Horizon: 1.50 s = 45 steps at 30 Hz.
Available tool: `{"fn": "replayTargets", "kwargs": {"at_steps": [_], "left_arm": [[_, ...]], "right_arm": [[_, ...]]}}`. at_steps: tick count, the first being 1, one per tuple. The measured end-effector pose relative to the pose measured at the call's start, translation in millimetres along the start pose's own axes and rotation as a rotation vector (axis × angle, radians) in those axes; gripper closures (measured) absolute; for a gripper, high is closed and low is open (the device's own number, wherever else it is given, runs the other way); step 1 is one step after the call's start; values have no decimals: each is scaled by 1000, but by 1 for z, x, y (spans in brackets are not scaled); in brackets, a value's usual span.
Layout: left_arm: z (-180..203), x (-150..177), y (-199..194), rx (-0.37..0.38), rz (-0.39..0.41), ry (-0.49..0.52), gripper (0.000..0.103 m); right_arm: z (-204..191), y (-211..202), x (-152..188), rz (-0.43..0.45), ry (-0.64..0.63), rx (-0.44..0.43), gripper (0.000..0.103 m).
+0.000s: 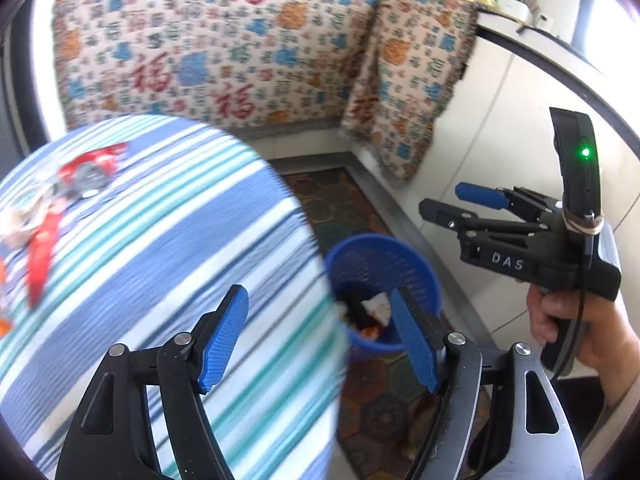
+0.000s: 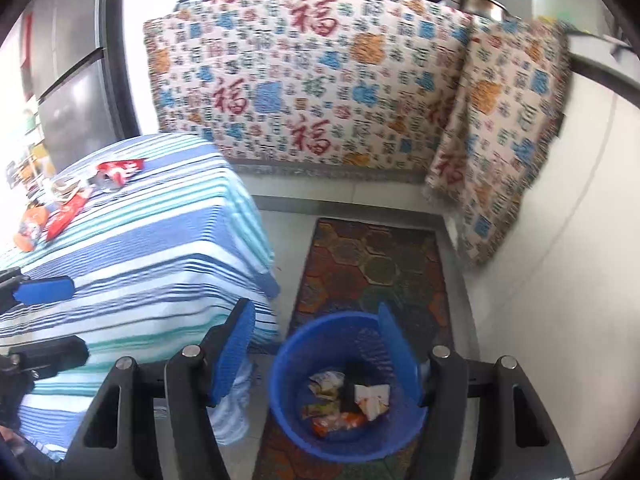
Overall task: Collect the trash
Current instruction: 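Move both open grippers back over the table, then grasp the red wrapper with the right gripper and lift it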
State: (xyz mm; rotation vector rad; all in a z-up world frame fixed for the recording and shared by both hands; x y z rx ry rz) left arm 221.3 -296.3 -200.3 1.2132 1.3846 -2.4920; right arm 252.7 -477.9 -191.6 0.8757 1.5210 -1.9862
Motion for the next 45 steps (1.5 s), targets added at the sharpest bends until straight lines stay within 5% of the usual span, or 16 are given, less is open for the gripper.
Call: {"fn": "replayTargets", "kwargs": {"at_steps": [10,19,29,35,41,43,45], "left_arm": [[-138,62,-89,-225,45,-174,25],[-238,109,-137,-321,43,-296,25],[-276,119,-151,-429,33,-295,10],[-273,121,-148,-430,0,-271,2],[-271,121,-148,-427,-5,-269,1],[-271,121,-148,-428,-5,-269,1],[-271,120,-148,-427,-4,-271,1]], "right_arm": [[-152,-27,9,39,-169,-152,37],[-249,-37,35,-12,-281,-214,38],[-294,-21,13,-120,-215,-252,36],[-333,-7,-15,-185,-160,-320,36],[-352,12,-38,-174,-136,-264,36],[-356,19,-45,-136,-121,-239,38],[-355,20,-47,-107,-145,-201,56]]}}
Point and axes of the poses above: each gripper's, at about its wrist camera, not at the fingertips, and y roughly the way its jaws point, z to its right, x to its underside, the point moved 7 cm from there along y, roughly the way its jaws point, and after that the axes turned 11 degrees about x, right-handed, at the moved point
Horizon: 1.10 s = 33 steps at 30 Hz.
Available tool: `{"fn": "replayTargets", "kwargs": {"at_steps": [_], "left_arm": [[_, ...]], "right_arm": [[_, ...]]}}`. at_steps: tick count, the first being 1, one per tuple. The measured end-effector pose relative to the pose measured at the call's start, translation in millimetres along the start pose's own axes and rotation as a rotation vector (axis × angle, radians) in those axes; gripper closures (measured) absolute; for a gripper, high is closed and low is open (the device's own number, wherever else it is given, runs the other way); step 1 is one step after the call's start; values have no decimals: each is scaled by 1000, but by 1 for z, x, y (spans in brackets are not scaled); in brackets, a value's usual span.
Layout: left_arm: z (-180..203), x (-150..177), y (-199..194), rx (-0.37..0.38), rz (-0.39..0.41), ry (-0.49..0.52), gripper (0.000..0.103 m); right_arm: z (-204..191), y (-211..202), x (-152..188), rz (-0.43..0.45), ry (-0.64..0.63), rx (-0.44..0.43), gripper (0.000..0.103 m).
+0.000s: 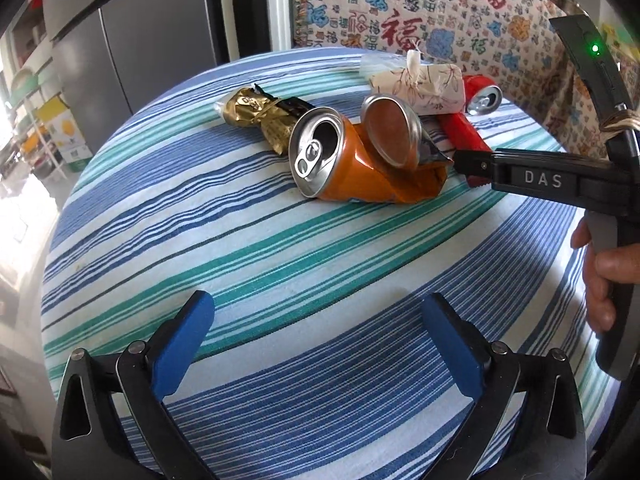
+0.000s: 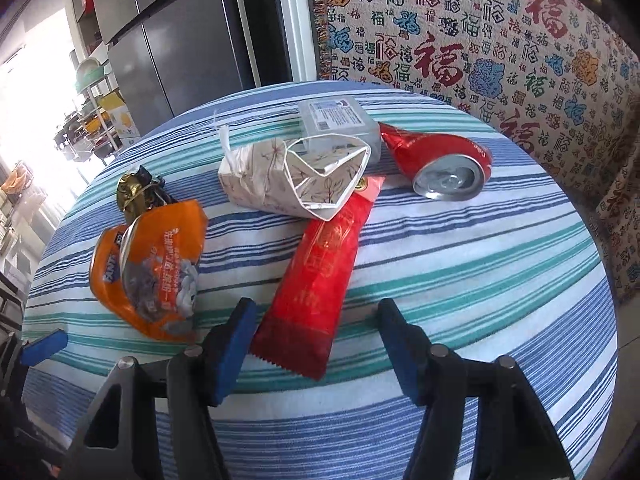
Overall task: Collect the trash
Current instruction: 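Grasp the red wrapper with the right gripper and lift it, then grasp the crushed orange can with the left gripper while the right holds the red wrapper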
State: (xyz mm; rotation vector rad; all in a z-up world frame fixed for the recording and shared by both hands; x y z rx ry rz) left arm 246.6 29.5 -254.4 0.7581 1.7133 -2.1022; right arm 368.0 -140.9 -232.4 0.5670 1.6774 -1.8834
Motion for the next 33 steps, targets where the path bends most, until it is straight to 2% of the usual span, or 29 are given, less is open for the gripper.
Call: {"fn": "replayTargets", "kwargs": {"at_steps": [1,2,5,10,15,21,24,29,33], "left_arm": [[0,0,0,0,0,0,1],[0,0,0,0,0,-1,1],[1,0,0,0,1,-3,1],[1,0,0,-4,0,-3,0],[3,-4,2,6,-8,12,0],[7,-25,16,120,-49,179,0],[3,-40,25,154,-56,219,0],[-1,-64,40,191,-47,217,0],[2,-77,42,306,-8,164,1]], "right_arm": [[3,-1,2,8,-9,24,63],[8,-2,3,12,-2,11,72],[26,-12,17,6,26,0,72],[62,-36,55,20,25,122,72],[68,-45,67,38,38,145,69],[70,-45,68,46,44,128,69],[71,-46,71,52,65,104,69],[69,-46,71,54,50,123,69],[69,-46,71,53,56,117,69]]}}
Point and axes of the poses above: each gripper's, at about its wrist camera, not at the fingertips, and y roughly the way its jaws point, z to its right, x to its underside, the point moved 7 cm from there along y, roughly the way its jaws point, and after that the axes turned 11 degrees about x, right-handed, at the moved point
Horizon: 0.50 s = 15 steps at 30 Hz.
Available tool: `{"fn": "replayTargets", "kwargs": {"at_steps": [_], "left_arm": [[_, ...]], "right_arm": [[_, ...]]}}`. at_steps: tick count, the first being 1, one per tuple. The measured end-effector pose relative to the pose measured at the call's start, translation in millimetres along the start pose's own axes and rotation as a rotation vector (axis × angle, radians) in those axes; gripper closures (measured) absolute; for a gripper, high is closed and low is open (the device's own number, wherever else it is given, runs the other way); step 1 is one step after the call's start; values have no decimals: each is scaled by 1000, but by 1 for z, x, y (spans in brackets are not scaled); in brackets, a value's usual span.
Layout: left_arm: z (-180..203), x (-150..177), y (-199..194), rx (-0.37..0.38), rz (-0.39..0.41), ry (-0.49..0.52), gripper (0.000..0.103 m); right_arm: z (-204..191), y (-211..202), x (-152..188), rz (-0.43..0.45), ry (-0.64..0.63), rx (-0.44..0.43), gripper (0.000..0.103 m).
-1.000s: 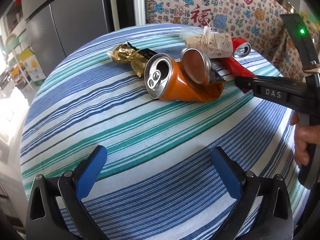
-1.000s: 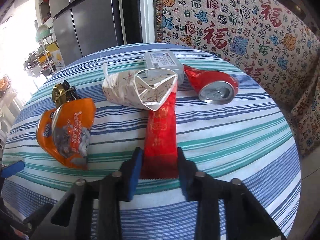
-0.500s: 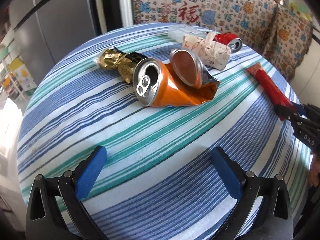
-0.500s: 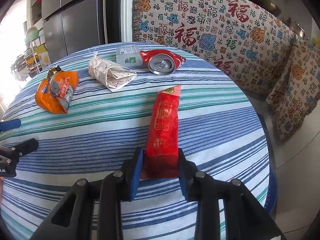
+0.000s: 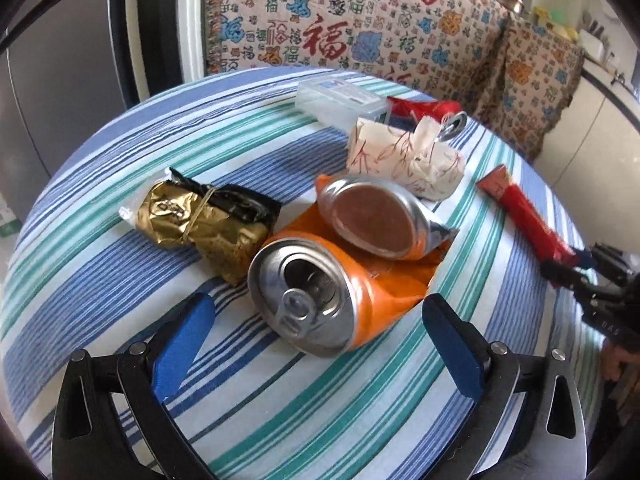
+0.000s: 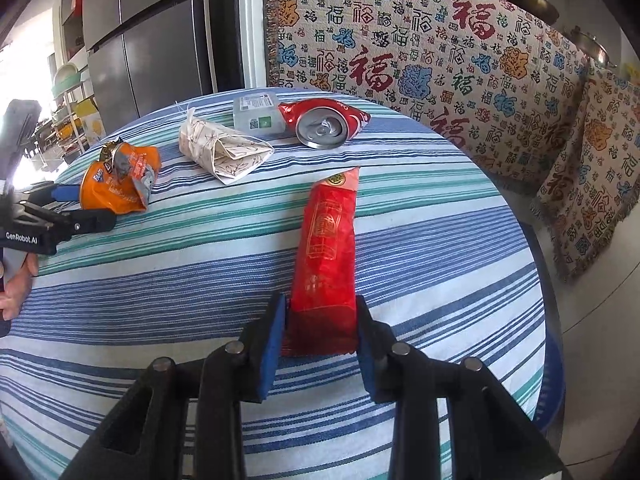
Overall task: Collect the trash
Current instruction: 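Grasp the crushed orange can with the left gripper while the right holds the red wrapper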
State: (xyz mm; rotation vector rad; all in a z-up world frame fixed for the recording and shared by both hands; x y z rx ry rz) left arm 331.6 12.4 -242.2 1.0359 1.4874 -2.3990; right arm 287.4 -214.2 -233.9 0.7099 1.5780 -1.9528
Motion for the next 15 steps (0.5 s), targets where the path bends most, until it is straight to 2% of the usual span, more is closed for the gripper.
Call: {"fn": "replayTargets", "kwargs": {"at_steps": [2,5,10,12,15], "left_arm": [[6,-5,0,39,26,0,1],[26,-3,-1,96,34,53,2],[80,31,5,205,-89,205,2],[98,43,4,166,-108,278,2],[98,43,6,36,-98,270,2]], "right_arm": [[1,0,0,0,1,-1,69],[1,0,1,-1,7,-7,69],[3,0,1,-3,26,-40,68],[-1,0,1,-3,19,-87,52],[-1,-1,1,-3,24,-109,47]]}}
Point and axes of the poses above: each gripper's, at about its wrist camera, not at the fingertips, and y roughly the way its jaws point, z to its right, x to its underside, the point moved 7 cm from there along y, roughly the way its jaws point, and after that the axes turned 11 degrees about x, right-handed, at the moved point
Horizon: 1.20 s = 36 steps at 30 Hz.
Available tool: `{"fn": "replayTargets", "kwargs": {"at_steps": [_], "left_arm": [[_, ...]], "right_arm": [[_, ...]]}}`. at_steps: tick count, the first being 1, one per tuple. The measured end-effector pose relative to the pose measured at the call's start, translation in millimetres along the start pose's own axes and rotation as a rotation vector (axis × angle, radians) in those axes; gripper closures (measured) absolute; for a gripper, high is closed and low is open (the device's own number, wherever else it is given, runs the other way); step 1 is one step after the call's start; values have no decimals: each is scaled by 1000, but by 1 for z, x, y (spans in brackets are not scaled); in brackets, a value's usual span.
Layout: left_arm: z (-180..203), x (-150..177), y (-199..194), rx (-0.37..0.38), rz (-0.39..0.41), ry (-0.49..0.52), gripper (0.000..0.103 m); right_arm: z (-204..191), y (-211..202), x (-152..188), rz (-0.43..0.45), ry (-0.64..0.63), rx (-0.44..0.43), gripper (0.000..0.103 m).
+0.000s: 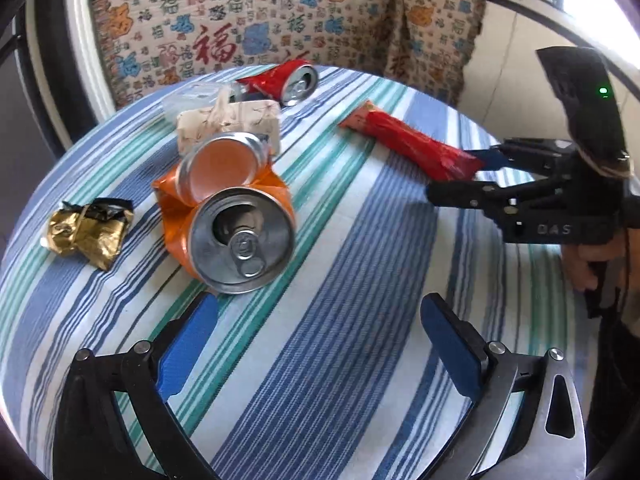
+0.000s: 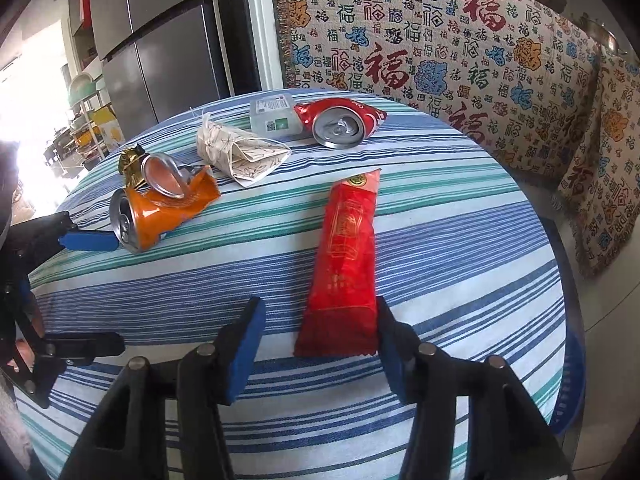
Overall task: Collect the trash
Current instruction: 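Grasp the crushed orange can with the left gripper while the right holds the red wrapper, then carry the can and red wrapper to the blue basket and open both grippers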
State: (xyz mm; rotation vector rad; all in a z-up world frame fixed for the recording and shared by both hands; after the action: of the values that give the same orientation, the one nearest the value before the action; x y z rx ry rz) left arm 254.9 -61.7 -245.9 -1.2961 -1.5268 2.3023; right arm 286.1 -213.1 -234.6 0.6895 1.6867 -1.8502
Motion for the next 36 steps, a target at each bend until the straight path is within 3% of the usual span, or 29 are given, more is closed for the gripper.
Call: {"fn": "replayTargets", "kwargs": {"at_steps": [2,5,8,13,20,21,22,23,24,30,36], "left_arm": [[-15,0,2,-81,-7,-63,2],[-30,-2,3,-124,2,-139,1],[-42,-4,5,-159,11,-197,0],[-51,-17,17,-200,19,-257,0],[-69,-26,20,-247,44,-336,1],[-70,-26,18,-247,55,-342,1],[-71,-26,16,-249,68,-344,10],[-72,-27,13,-258,84,-342,20],[-72,-27,12,-233,97,-346,20],[-63,-29,0,-204,162,-342,20],[-37,-30,8,-176,142,-310,20]], "right_arm": [[5,-1,1,-3,20,5,46],[15,0,3,-23,35,35,36],[21,2,1,-35,33,30,35],[8,16,-8,-52,-53,65,15],[8,34,-26,-71,-26,72,10],[9,33,-25,-67,-24,81,14],[12,29,-25,-56,-11,93,18],[16,24,-25,-41,5,104,45],[19,21,-23,-38,8,111,75],[31,10,-13,-39,42,55,77],[49,-4,-7,-35,54,29,78]]}}
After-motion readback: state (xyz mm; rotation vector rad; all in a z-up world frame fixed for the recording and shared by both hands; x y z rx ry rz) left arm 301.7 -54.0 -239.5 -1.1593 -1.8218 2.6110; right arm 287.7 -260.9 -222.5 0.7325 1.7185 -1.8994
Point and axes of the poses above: each gripper's, at about its wrist camera, not at the fingertips, and y roughly the way its jaws point, z to its right, x to its underside, the point moved 7 cm from there along y, roughly the way its jaws point, and after that the axes turned 11 degrees about x, right-handed, at the moved point
